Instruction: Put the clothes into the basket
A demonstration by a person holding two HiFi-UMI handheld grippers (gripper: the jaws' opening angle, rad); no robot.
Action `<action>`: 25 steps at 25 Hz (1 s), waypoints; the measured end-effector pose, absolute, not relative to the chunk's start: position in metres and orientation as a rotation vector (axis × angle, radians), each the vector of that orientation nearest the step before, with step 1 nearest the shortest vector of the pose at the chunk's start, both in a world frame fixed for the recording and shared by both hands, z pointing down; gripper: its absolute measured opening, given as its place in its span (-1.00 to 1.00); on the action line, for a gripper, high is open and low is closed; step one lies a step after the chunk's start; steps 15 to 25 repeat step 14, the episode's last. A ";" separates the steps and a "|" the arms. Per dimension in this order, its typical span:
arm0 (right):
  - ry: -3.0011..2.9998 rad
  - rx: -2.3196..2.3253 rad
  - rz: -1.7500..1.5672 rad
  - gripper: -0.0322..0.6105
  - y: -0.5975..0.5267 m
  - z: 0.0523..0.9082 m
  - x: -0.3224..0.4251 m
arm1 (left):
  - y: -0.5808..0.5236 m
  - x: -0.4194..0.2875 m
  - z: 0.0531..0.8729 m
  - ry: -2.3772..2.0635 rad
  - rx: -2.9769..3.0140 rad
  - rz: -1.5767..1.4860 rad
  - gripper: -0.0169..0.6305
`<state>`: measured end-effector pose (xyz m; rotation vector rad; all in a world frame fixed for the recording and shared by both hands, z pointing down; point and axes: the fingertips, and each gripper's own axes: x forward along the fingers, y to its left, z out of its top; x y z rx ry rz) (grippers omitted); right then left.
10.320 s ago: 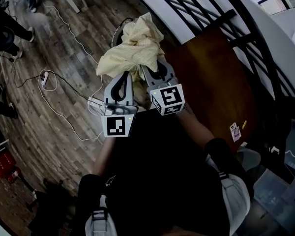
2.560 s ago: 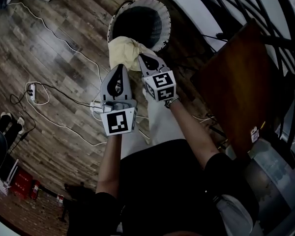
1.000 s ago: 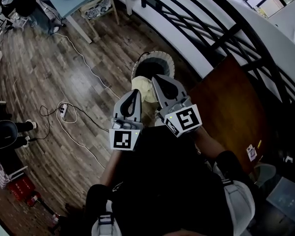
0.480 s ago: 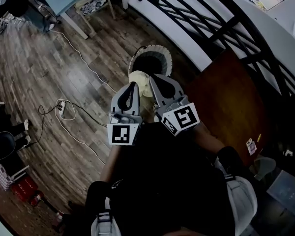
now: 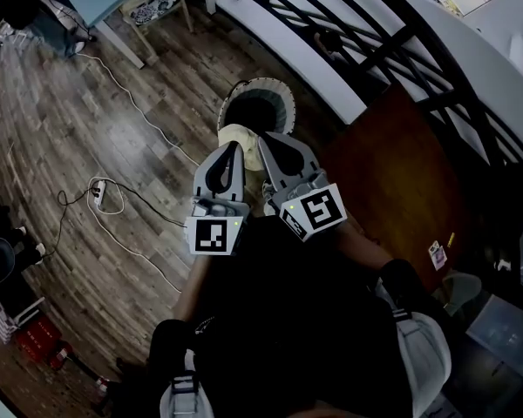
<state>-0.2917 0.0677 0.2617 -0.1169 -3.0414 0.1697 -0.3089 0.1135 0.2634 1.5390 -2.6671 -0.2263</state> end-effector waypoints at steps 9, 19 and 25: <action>-3.044 -0.138 0.145 -0.88 0.075 0.258 -0.300 | 0.120 -0.315 0.265 -2.662 1.539 -0.219 -0.91; -3.053 -0.119 0.131 -0.88 0.076 0.257 -0.299 | 0.121 -0.313 0.265 -2.654 1.554 -0.229 -0.91; -3.053 -0.119 0.131 -0.88 0.076 0.257 -0.299 | 0.121 -0.313 0.265 -2.654 1.554 -0.229 -0.91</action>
